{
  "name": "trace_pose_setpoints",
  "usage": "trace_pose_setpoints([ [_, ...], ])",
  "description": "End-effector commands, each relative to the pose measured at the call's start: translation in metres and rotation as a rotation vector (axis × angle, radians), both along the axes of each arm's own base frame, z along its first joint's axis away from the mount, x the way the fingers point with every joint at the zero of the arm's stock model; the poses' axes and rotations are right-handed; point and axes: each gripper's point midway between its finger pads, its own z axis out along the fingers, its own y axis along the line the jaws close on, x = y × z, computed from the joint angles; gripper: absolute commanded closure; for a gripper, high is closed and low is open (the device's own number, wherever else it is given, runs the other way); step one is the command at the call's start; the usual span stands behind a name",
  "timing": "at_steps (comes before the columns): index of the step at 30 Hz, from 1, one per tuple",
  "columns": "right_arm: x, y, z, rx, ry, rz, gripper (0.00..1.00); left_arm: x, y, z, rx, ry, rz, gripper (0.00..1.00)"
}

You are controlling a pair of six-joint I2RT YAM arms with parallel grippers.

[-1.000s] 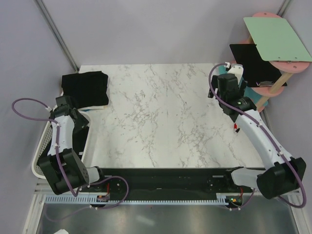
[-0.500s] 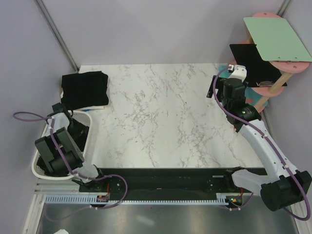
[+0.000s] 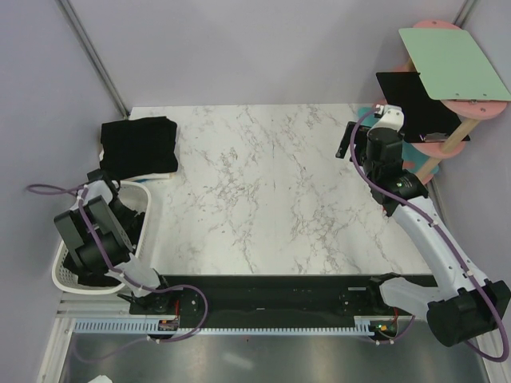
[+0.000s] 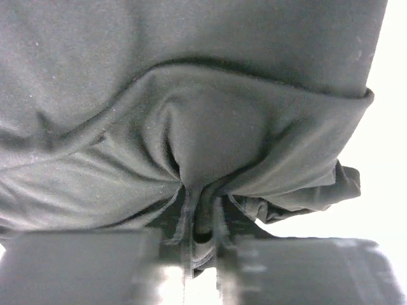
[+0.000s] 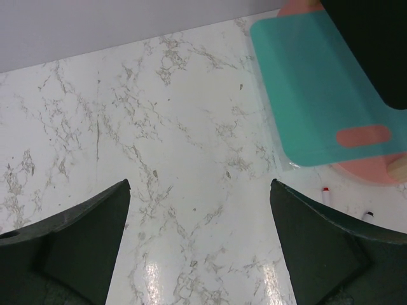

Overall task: Fold and stack the t-shirts
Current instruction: Grab crumpled tshirt from bin with the left arm

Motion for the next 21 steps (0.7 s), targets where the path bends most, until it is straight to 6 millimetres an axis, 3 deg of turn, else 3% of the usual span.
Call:
trace_pose_setpoints([
  [1,-0.001,0.004,0.007,0.027,-0.041,0.012,0.02,0.001,-0.003,-0.007,-0.017,-0.002,0.013,0.98],
  [5,-0.003,0.005,0.002,0.023,-0.03,0.022,0.02,0.003,0.004,0.009,0.032,-0.04,0.018,0.98],
  [8,-0.003,0.004,-0.005,0.016,-0.016,0.018,0.02,0.006,0.008,0.039,0.106,-0.139,0.032,0.98],
  [12,0.001,0.007,-0.014,0.016,0.009,0.028,0.02,0.013,0.012,0.097,0.219,-0.34,0.03,0.98],
  [13,0.001,0.007,-0.017,0.013,0.018,0.028,0.02,0.016,0.014,0.125,0.272,-0.424,0.024,0.98],
  [14,0.002,0.007,-0.021,0.01,0.025,0.025,0.02,0.016,0.014,0.139,0.291,-0.462,0.023,0.98],
  [20,0.007,0.007,-0.033,0.011,0.061,0.002,0.02,0.048,-0.025,0.232,0.273,-0.767,-0.11,0.98],
  [21,0.007,0.006,-0.034,0.012,0.065,-0.006,0.02,0.056,-0.04,0.245,0.23,-0.817,-0.164,0.98],
])
